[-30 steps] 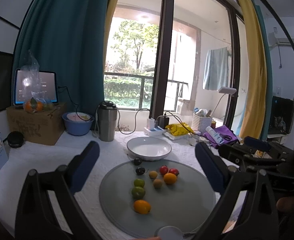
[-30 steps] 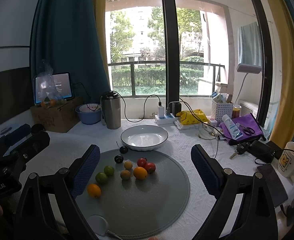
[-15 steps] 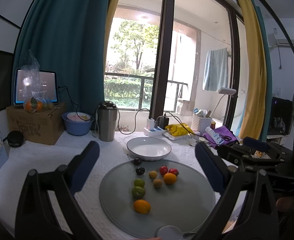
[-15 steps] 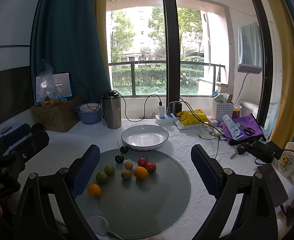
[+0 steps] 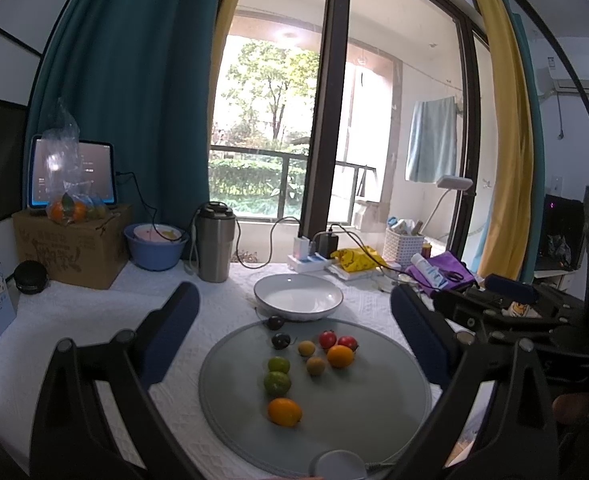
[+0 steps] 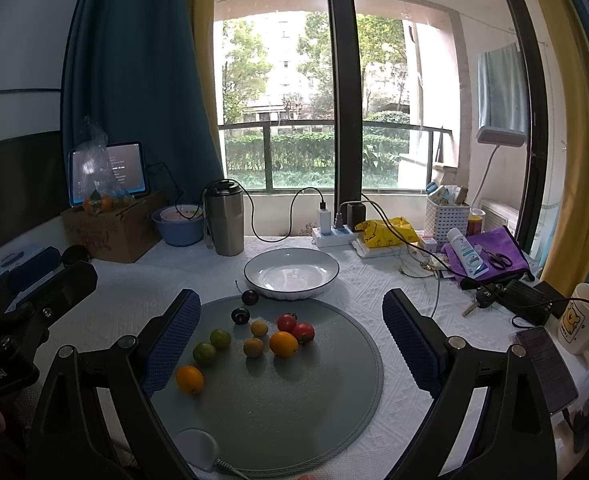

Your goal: Organize fruits

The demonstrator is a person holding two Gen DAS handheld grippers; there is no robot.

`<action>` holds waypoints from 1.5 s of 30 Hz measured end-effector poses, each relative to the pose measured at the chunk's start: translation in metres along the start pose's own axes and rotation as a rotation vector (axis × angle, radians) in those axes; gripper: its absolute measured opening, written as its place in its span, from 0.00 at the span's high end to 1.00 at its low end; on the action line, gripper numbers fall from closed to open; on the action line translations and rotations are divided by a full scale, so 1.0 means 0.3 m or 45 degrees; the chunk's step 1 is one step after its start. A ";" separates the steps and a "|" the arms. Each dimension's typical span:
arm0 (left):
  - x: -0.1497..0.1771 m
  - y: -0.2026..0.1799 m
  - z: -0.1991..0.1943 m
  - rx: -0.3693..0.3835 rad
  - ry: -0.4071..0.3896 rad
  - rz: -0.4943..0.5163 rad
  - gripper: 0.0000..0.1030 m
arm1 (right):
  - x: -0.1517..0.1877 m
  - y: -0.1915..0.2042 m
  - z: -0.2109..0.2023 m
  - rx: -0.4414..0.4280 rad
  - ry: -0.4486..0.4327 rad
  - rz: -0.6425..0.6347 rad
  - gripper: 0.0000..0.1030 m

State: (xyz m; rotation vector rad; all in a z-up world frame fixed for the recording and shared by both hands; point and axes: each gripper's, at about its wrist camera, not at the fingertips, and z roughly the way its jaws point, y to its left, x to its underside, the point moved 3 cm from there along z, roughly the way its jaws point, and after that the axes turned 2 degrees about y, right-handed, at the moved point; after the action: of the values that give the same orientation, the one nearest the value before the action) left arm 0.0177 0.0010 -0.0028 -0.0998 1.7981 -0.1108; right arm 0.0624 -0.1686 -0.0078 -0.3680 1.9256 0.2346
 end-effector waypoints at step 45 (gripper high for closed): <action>0.288 0.035 0.322 0.014 0.508 -0.021 0.13 | 0.184 -0.063 0.337 -0.052 0.372 0.074 0.09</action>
State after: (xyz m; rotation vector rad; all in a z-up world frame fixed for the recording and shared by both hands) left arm 0.0920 -0.0016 -0.1094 -0.0888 2.1945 -0.1614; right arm 0.1378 -0.1604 -0.0966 -0.3903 2.2238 0.2705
